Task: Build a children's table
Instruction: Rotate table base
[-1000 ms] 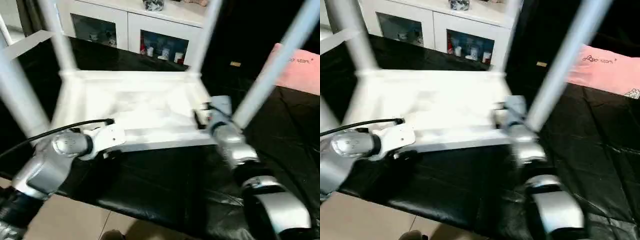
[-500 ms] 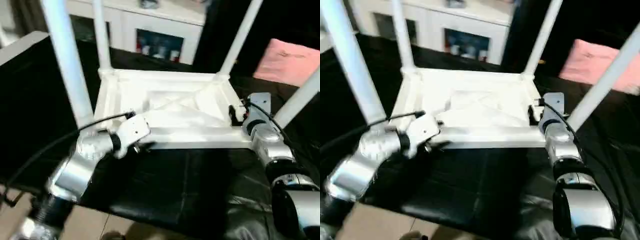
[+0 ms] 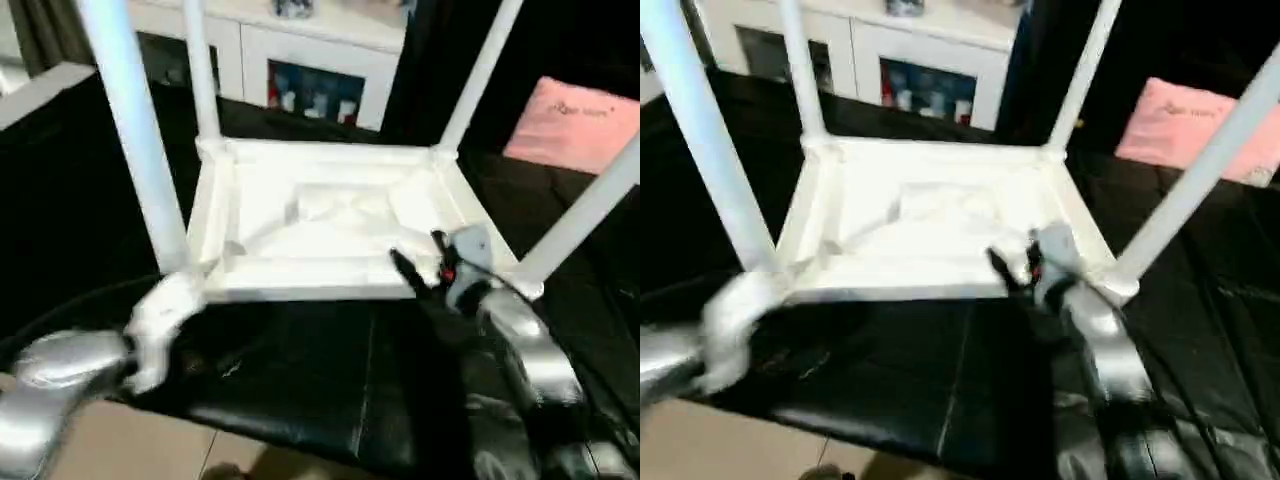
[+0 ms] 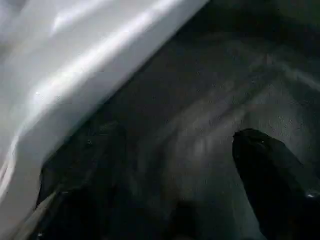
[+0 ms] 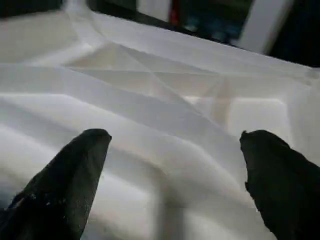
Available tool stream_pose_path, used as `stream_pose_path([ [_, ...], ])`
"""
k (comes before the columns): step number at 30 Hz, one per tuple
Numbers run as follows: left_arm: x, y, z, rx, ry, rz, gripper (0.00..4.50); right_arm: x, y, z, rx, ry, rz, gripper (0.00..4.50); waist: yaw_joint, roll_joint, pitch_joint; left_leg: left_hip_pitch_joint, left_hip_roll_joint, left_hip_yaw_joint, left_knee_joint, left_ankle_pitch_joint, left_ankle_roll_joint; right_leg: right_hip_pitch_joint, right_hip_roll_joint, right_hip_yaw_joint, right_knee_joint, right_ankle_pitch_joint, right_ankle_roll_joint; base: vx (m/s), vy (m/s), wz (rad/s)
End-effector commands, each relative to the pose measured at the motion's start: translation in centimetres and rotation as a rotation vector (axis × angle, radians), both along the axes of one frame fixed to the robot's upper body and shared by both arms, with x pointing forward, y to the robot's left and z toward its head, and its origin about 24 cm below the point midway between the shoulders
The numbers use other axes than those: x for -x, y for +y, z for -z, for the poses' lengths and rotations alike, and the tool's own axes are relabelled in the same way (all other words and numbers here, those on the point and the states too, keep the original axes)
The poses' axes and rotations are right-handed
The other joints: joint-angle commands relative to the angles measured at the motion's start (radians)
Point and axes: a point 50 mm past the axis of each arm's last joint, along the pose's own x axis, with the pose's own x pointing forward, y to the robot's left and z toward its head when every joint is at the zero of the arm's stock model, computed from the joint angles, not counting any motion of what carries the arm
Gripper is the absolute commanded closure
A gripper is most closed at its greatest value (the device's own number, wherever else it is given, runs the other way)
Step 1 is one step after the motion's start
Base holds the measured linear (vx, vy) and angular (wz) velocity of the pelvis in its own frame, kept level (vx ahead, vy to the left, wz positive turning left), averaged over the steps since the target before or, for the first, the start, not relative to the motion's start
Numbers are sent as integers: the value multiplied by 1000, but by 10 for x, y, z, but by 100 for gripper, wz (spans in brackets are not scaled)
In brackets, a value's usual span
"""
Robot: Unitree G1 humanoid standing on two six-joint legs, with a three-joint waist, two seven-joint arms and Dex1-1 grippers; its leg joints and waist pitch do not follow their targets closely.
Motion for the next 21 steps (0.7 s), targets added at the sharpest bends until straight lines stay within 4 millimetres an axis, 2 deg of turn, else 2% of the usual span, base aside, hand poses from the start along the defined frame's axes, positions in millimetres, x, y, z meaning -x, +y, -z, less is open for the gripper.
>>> stream_pose_path([
  [1, 3, 2, -7, 19, 10, 21, 51, 3, 0, -11, -27, -23, -34, 0, -8, 20, -49, 20, 31, -10, -85, -335, 0, 29, -74, 65, -102, -395, -94, 0, 0, 0],
  [2, 10, 20, -8, -19, 54, -4, 40, 16, 2, -12, -34, -22, -93, 0, -6, 20, -48, 20, 29, -11, -84, -341, 0, 31, -76, 66, -107, -418, -83, 0, 0, 0],
  [3, 10, 20, -8, -21, 56, -5, 40, 16, 2, -12, -34, -22, -95, 0, -4, 20, -46, 17, 29, -13, -85, -342, 1, 33, -78, 66, -107, -427, -76, 0, 0, 0],
  [5, 13, 37, -11, -59, 68, -49, 25, 28, 3, -14, -31, -18, -136, 0, -7, 20, -41, 23, 26, -16, -86, -385, -1, 26, -79, 65, -121, -520, -45, 0, 0, 0],
  [7, 10, 51, -15, -102, 41, -97, 20, 36, 1, -13, -24, 11, -170, 0, -9, 19, -40, 25, 25, -19, -87, -398, -2, 24, -80, 62, -127, -556, -36, 0, 0, 0],
  [8, 6, 65, -22, -138, -3, -157, 10, 45, -2, -11, 1, 54, -200, 0, -6, 18, -38, 26, 23, -18, -85, -402, 1, 24, -78, 62, -131, -567, -25, 0, 0, 0],
  [11, -6, 79, -34, -152, -100, -244, 10, 54, -9, -7, 61, 118, -242, 0, -7, 21, -32, 40, 24, -23, -89, -448, -5, 19, -81, 54, -143, -618, -15, 0, 0, 0],
  [12, -10, 82, -38, -150, -132, -268, 10, 58, -11, -6, 83, 134, -264, 0, -6, 22, -32, 46, 25, -24, -89, -465, -7, 18, -82, 51, -147, -632, -15, 0, 0, 0],
  [13, -15, 83, -41, -147, -159, -284, 10, 61, -11, -6, 102, 152, -288, 0, -5, 22, -37, 53, 24, -26, -86, -475, -9, 22, -85, 48, -150, -625, -17, 0, 0, 0],
  [14, -22, 82, -45, -136, -208, -302, 10, 66, -13, -2, 140, 194, -322, 0, -6, 16, -37, 40, 28, -29, -94, -452, -6, 33, -85, 49, -143, -586, -24, 0, 0, 0],
  [15, -27, 80, -46, -109, -225, -312, 10, 66, -14, 0, 154, 212, -316, 0, -2, 22, -39, 41, 33, -30, -97, -439, -7, 33, -88, 54, -138, -552, -34, 0, 0, 0],
  [16, -28, 79, -46, -100, -229, -314, 10, 66, -14, 0, 158, 217, -313, 0, -3, 22, -41, 43, 33, -29, -97, -437, -9, 31, -89, 55, -136, -534, -46, 0, 0, 0],
  [17, -33, 76, -47, -67, -245, -318, 10, 65, -16, 2, 171, 232, -291, 0, -7, 14, -42, 35, 34, -30, -98, -424, -12, 37, -91, 55, -132, -514, -56, 0, 0, 0],
  [18, -36, 72, -47, -42, -252, -317, 10, 63, -17, 4, 180, 240, -266, 0, -5, 17, -43, 40, 34, -28, -97, -425, -18, 33, -92, 56, -132, -508, -62, 0, 0, 0],
  [19, -38, 70, -47, -26, -257, -312, 10, 61, -17, 5, 188, 245, -248, 0, -5, 16, -45, 40, 33, -28, -96, -424, -20, 33, -93, 56, -131, -501, -65, 0, 0, 0],
  [20, -43, 63, -47, 18, -261, -295, 10, 55, -19, 8, 214, 255, -204, 0, -6, 9, -48, 35, 33, -29, -96, -403, -23, 38, -94, 57, -126, -484, -70, 0, 0, 0],
  [21, -45, 60, -46, 42, -263, -285, 10, 52, -19, 9, 230, 262, -183, 0, -6, 6, -50, 35, 31, -25, -93, -387, -22, 37, -95, 59, -124, -469, -78, 0, 0, 0],
])
